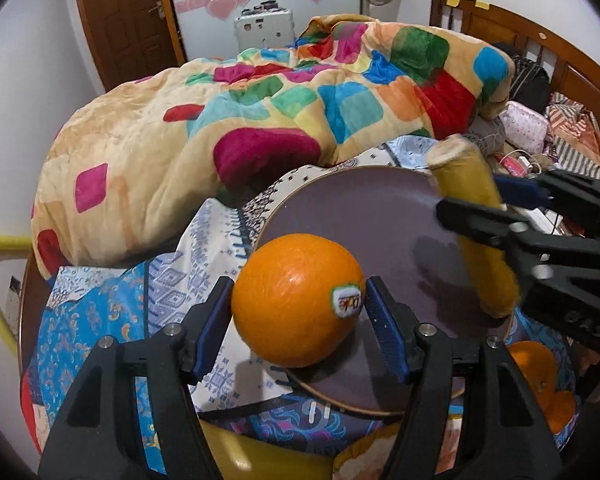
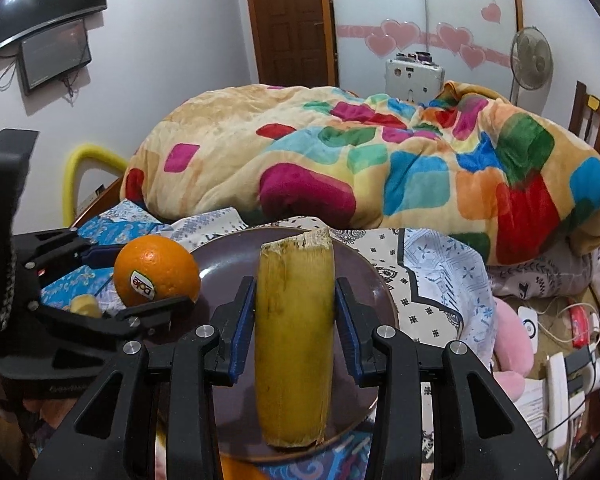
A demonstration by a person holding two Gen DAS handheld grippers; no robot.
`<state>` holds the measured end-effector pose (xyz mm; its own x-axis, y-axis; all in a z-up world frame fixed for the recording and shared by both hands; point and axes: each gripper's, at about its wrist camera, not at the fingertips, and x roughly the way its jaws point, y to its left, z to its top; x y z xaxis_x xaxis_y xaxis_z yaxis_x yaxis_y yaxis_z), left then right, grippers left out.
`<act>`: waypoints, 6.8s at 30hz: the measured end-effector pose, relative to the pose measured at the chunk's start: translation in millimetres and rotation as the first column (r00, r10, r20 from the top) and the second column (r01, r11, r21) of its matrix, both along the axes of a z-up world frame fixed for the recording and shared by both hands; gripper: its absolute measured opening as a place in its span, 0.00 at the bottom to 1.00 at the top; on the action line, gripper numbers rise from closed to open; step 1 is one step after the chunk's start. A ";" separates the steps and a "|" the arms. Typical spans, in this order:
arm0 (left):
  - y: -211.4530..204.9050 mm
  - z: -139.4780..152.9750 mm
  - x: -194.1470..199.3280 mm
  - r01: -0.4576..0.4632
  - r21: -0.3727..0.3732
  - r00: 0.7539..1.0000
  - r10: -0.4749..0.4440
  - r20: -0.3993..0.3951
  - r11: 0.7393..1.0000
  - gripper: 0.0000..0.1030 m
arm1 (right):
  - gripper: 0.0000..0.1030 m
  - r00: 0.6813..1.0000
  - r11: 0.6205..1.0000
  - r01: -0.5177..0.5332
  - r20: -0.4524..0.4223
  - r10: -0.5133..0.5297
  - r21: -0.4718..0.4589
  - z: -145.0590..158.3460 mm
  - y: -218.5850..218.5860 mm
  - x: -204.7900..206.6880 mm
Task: Organize fruits
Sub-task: 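Carry the orange and corn cob onto the dark plate and open both tools, then withdraw both open tools from the plate, then grasp a pink pomelo segment with the left tool while the right tool grasps the second Dole orange, then lower the pomelo segment and orange onto the plate and open both tools, then move the left tool to a dark red date while the right tool grasps another pomelo segment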
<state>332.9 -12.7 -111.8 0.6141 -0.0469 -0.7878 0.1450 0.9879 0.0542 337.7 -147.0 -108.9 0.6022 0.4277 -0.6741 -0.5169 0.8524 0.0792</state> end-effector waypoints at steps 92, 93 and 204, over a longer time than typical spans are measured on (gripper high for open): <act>45.9 -11.7 -158.7 -0.013 -0.109 0.999 0.016 0.028 0.994 0.44 | 0.56 0.999 0.999 0.030 -0.025 -0.030 0.026 -35.6 -28.3 -115.7; 46.0 -6.0 -161.4 -0.014 -0.110 0.999 0.019 0.044 0.994 0.44 | 0.56 0.999 0.999 0.030 -0.020 -0.029 0.025 -34.5 -28.2 -117.0; 83.3 -17.8 -164.5 -0.097 -0.094 0.995 0.098 -0.002 0.991 0.75 | 0.65 0.995 0.989 -0.093 0.016 0.095 -0.111 -20.5 26.2 -119.0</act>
<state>168.4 70.6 -129.6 0.6217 -0.0605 -0.7809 0.0477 0.9981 -0.0393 218.8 -120.9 -129.3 0.5776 0.4069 -0.7077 -0.5954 0.8030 -0.0242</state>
